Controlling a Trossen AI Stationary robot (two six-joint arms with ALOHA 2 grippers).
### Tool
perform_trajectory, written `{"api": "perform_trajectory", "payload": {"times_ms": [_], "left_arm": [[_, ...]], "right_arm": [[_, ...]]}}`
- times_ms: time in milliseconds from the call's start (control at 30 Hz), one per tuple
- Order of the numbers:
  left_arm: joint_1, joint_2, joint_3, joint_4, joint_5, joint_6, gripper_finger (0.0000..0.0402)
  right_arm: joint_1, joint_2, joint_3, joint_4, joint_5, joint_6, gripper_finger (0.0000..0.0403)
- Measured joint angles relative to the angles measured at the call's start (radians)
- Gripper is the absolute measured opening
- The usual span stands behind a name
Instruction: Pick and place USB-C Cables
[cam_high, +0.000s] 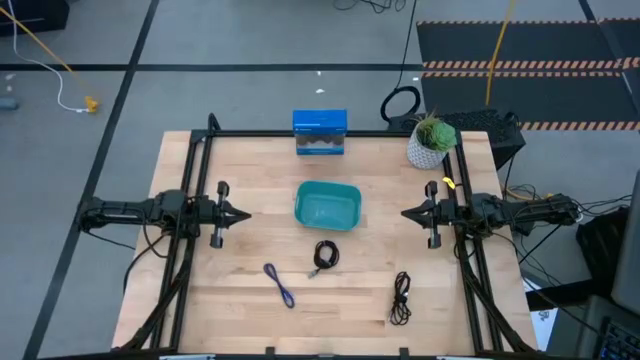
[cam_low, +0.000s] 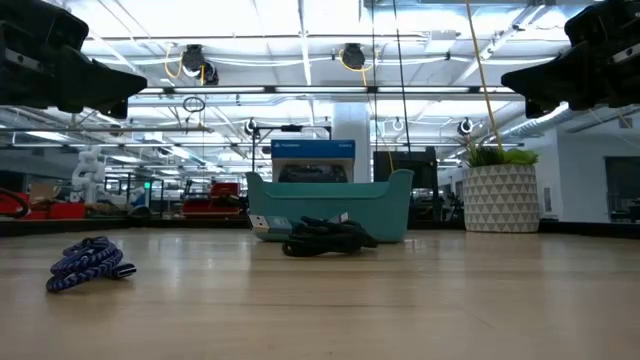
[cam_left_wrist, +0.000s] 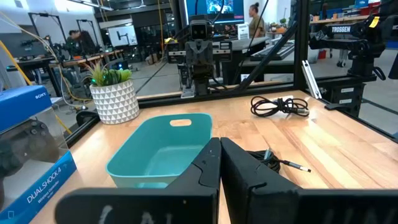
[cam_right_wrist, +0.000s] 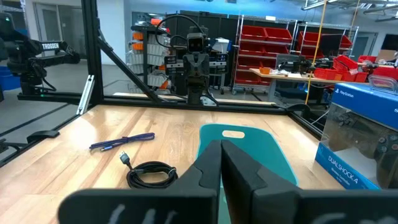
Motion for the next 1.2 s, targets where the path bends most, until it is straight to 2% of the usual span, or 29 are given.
{"api": "perform_trajectory", "payload": {"times_ms": [1200], "left_arm": [[0.000, 0.000, 0.000, 0.000, 0.000, 0.000, 0.0008]], "right_arm": [[0.000, 0.000, 0.000, 0.039, 0.000, 0.004, 0.0004]]}}
